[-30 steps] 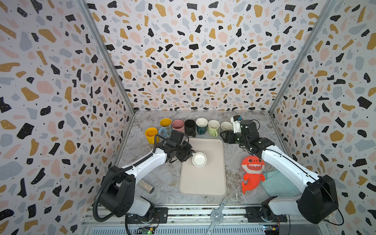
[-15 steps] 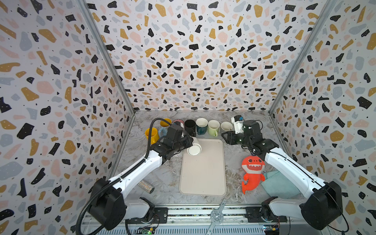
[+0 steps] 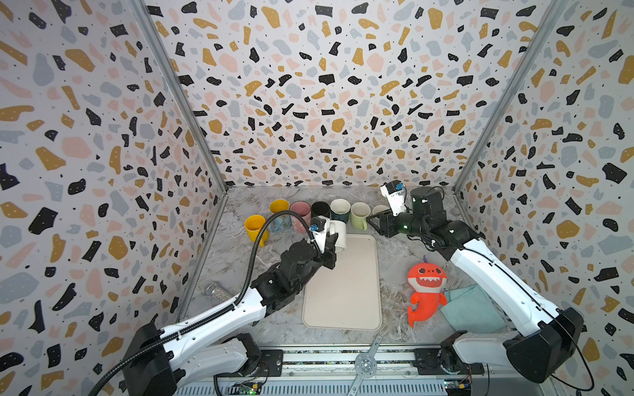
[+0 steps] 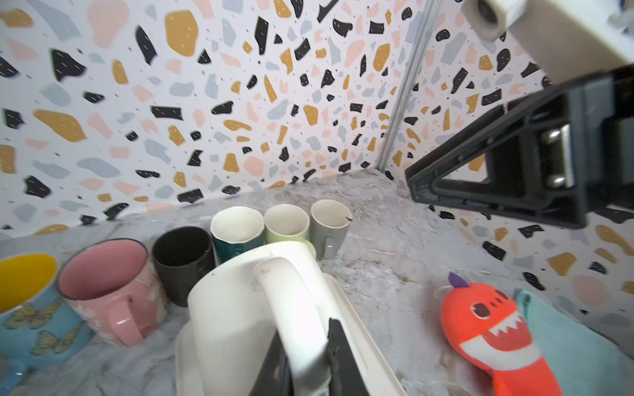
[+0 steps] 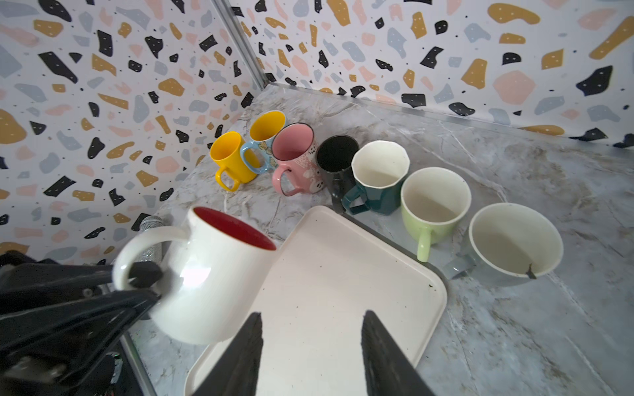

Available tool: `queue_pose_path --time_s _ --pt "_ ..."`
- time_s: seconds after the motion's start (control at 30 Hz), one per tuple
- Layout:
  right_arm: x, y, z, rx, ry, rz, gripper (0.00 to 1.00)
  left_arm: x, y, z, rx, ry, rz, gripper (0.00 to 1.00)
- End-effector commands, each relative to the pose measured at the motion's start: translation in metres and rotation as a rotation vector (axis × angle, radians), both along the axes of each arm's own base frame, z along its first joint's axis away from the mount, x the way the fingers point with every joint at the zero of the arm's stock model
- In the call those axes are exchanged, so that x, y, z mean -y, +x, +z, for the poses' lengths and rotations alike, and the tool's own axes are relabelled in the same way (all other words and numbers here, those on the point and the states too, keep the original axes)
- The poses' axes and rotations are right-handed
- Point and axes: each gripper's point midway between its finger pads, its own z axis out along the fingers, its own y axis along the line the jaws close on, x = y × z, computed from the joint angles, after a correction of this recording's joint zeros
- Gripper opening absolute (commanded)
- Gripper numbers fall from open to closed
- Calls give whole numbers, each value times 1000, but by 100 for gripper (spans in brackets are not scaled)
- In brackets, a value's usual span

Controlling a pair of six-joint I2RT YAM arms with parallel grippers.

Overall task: Turn the mug right side up
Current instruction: 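Turn the white mug mouth-up with the left gripper while the right reaches its handle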

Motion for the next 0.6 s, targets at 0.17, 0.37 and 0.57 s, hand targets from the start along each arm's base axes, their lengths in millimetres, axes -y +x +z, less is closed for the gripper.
queue_pose_path --time_s 0.17,0.37,0.57 --pt "-37 -21 16 -44 22 204 50 -50 1 82 386 -29 346 0" --pt "-58 -25 39 -20 54 282 55 -44 -3 81 452 114 434 0" --pt "-65 -23 57 12 84 309 59 -39 -6 67 475 218 502 0"
